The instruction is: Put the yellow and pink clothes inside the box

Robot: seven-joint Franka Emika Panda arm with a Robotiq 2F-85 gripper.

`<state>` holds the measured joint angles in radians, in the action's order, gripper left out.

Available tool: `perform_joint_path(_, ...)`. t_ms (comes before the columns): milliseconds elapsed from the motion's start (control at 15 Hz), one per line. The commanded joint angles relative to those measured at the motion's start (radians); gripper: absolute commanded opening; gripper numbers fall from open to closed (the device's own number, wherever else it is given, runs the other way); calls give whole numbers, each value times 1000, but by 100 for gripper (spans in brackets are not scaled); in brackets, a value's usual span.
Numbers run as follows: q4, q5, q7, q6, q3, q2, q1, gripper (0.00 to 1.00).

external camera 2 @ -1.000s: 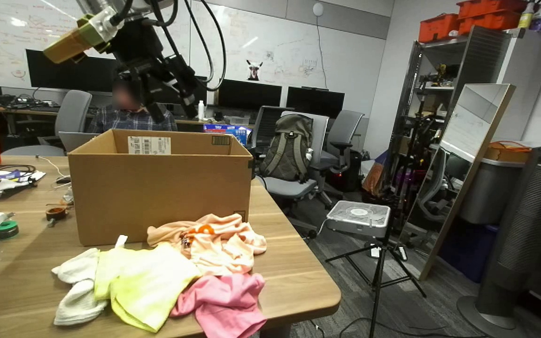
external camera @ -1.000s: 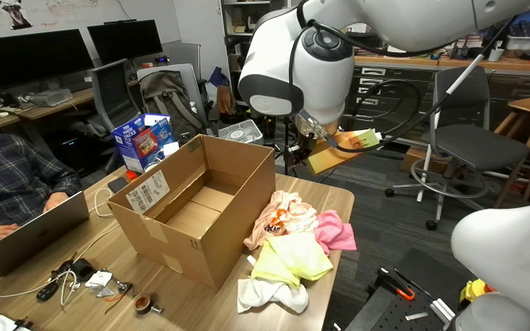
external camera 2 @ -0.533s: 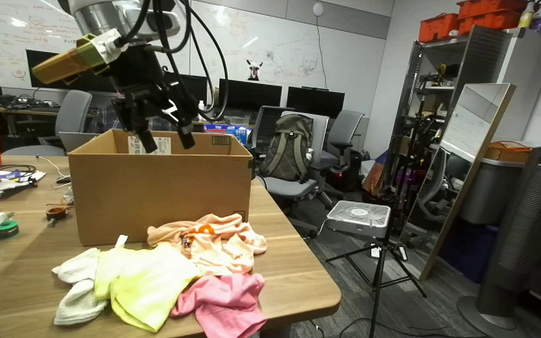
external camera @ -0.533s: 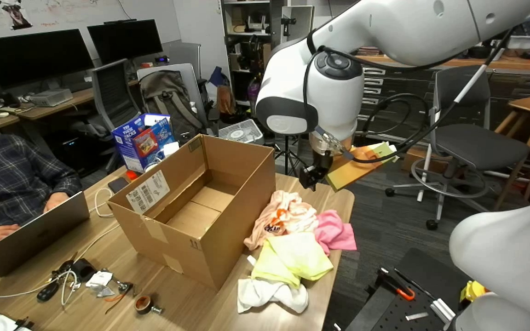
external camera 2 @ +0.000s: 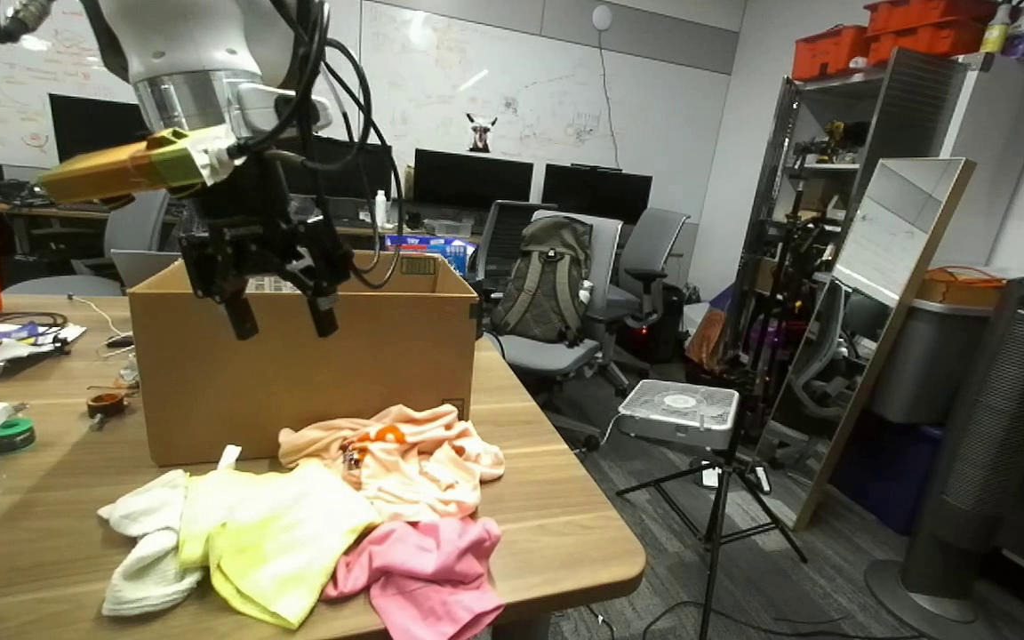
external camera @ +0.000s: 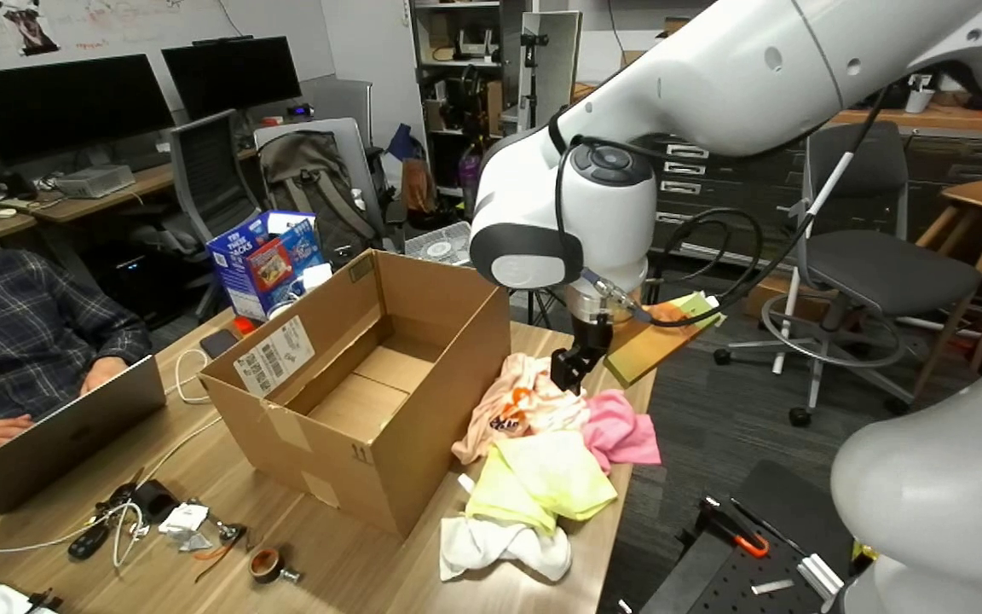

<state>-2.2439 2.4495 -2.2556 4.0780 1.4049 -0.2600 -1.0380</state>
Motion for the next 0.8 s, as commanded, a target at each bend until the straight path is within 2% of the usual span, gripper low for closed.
perform_joint_path(0,56,-75,10,21,-244,-93,252,100)
perform_joint_path(200,118,-110,4,4,-461,-151,458,100)
perform_joint_path(400,187,-78,-26,-12,-646,-199,624,100)
perform_joint_path(600,243,-46,-46,-26,-774,-236,733,100)
perform_joint_path(733,274,-20,-50,-32,-835,-256,782,100)
